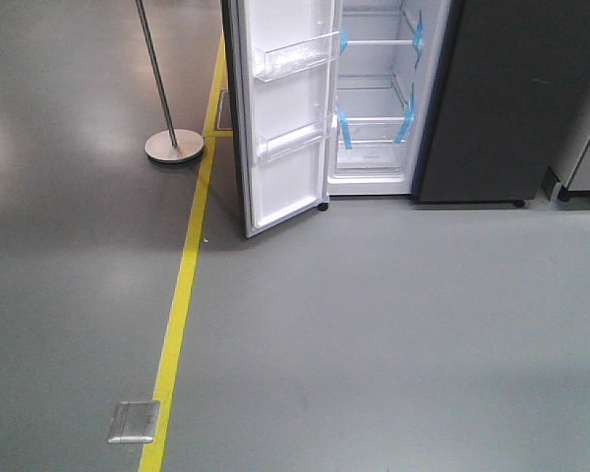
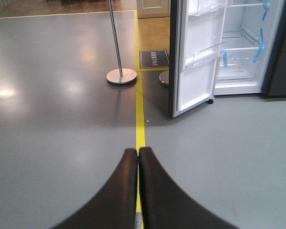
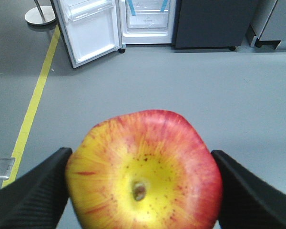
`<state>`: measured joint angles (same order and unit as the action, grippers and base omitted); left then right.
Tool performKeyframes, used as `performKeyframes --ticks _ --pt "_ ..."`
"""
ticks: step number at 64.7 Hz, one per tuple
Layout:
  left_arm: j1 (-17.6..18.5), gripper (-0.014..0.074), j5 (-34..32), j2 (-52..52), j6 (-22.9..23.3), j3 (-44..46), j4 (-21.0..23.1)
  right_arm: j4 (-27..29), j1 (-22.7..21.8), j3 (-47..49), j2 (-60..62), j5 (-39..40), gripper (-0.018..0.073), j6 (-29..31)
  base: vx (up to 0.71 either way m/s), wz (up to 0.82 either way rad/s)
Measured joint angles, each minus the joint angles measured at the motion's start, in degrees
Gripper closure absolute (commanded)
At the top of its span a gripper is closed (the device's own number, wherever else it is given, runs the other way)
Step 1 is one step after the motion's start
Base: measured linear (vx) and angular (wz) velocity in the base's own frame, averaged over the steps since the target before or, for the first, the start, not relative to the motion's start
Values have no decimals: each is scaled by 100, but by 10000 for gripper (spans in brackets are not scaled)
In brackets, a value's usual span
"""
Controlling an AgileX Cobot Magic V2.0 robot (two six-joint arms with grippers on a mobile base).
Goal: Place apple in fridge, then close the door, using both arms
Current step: 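Drive the base closer to the open refrigerator door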
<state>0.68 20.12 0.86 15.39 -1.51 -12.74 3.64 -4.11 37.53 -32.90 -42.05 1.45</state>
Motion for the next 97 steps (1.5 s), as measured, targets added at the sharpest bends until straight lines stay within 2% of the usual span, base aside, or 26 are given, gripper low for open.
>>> performKeyframes --ticks 97 --pt "0 601 0 0 0 0 0 0 0 0 0 0 428 0 16 0"
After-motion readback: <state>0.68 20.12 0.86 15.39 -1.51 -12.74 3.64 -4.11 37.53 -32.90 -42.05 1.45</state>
